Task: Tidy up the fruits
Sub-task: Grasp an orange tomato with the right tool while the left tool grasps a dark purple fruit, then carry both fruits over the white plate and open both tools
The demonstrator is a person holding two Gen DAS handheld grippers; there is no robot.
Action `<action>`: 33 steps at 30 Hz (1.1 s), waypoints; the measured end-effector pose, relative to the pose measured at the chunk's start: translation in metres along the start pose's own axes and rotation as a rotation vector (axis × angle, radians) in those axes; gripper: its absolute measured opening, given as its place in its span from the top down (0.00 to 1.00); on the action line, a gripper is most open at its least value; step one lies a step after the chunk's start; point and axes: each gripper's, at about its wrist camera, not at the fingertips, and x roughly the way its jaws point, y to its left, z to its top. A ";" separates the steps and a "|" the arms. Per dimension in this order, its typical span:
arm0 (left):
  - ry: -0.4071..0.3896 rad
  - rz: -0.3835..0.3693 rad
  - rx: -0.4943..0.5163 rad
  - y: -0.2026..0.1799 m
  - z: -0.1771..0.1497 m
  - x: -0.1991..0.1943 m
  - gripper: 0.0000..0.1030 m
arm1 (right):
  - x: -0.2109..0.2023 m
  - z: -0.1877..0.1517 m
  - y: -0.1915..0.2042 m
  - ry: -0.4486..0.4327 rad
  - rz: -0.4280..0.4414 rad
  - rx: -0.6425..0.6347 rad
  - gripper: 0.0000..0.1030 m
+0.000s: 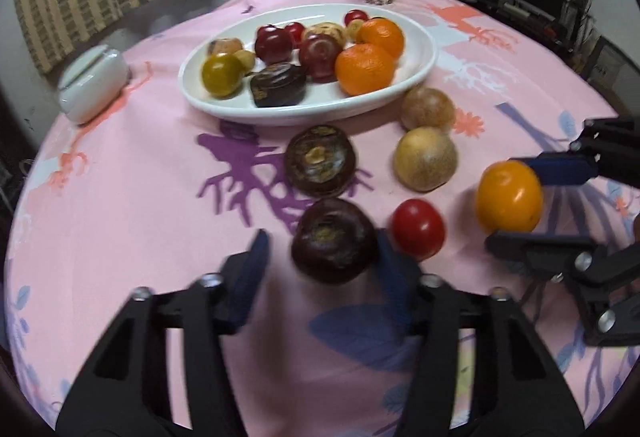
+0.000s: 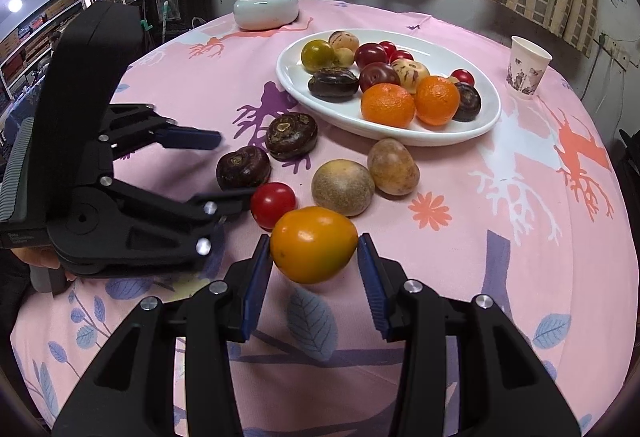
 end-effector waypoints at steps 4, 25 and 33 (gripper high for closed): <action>0.000 -0.004 -0.002 -0.002 0.000 0.000 0.58 | 0.000 0.000 0.002 0.001 0.001 -0.006 0.57; -0.111 -0.076 -0.275 0.042 0.012 -0.040 0.59 | -0.022 0.005 -0.012 -0.130 -0.034 0.046 0.57; -0.207 -0.084 -0.332 0.058 0.016 -0.058 0.59 | -0.029 0.025 -0.029 -0.185 -0.107 0.095 0.57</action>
